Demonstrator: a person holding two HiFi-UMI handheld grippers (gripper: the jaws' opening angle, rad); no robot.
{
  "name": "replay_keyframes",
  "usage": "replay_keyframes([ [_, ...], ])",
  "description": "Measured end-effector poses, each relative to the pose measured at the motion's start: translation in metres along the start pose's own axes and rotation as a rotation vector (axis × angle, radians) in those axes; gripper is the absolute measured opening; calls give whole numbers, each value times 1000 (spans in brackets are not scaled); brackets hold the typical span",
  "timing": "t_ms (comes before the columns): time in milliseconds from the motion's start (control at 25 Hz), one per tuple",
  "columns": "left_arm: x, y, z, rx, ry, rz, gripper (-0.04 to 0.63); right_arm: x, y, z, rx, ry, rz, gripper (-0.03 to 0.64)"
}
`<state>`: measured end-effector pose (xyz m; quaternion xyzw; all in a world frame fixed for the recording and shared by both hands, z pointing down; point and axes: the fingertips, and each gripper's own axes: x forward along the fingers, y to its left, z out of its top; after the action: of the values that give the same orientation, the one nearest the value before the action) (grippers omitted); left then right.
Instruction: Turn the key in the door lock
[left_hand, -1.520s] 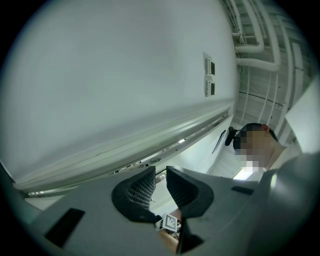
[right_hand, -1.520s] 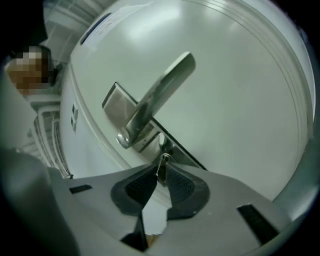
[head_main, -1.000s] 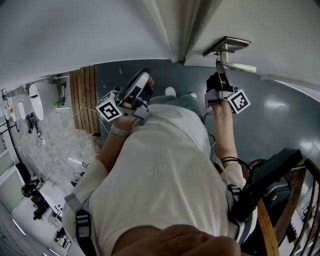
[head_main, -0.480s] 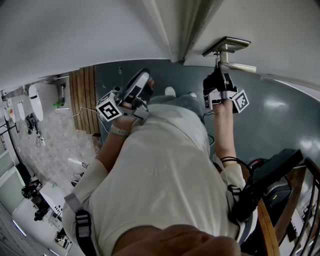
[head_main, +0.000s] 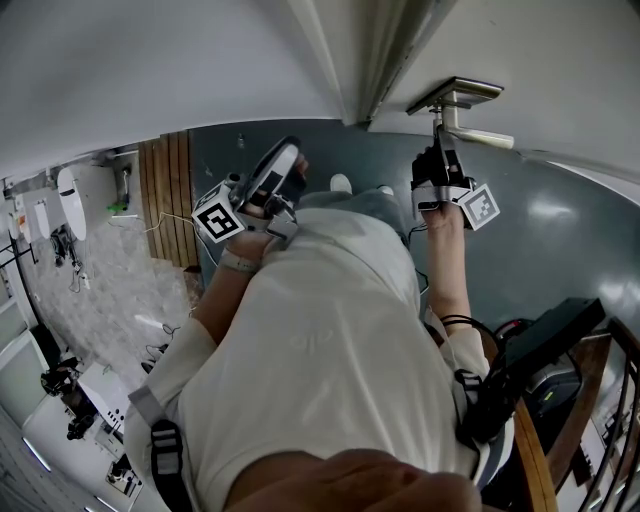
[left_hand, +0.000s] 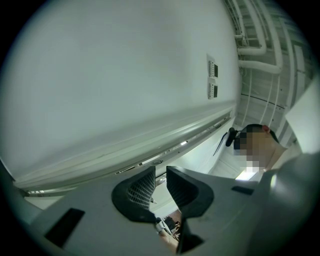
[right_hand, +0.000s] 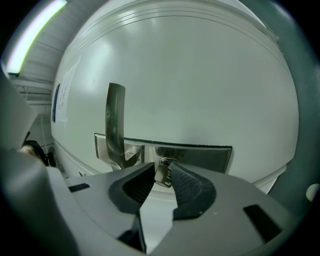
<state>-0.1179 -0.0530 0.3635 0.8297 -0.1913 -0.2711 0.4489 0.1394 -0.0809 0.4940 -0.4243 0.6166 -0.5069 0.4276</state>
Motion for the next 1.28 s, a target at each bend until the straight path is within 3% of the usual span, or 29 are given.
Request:
replay_keyframes([
  [200,0,1,0,-3,-1,0,55,-6,0,3,-157,18,-59,115],
  [240,0,1,-1,-4,0,0,55,-7,2,3,-206,32,-70,164],
  [360,0,2,-2,-6,1,-2,55,-8,11,-2,-425,106,-96,178],
  [560,2,2,-2,-9,5,-6,55,-12,18,-16,-938,240,-151,176],
  [760,0,2,-3,-10,2,-4,55,-19,31,-31,-1649,353,-181,176],
  [880,-1,2,-3,-11,-3,-4,55,-25,31,-44,-2073,497,-173,176],
  [960,-1,2,-2,-12,-7,-7,55,-30,20,-47,-2290,584,-169,175],
  [1120,-1,3,-3,-16,-9,-4,55,-27,1,-40,-2605,704,-199,175],
  [1280,-1,3,-2,-16,-12,-4,55,-16,-2,-34,-2778,716,-221,175],
])
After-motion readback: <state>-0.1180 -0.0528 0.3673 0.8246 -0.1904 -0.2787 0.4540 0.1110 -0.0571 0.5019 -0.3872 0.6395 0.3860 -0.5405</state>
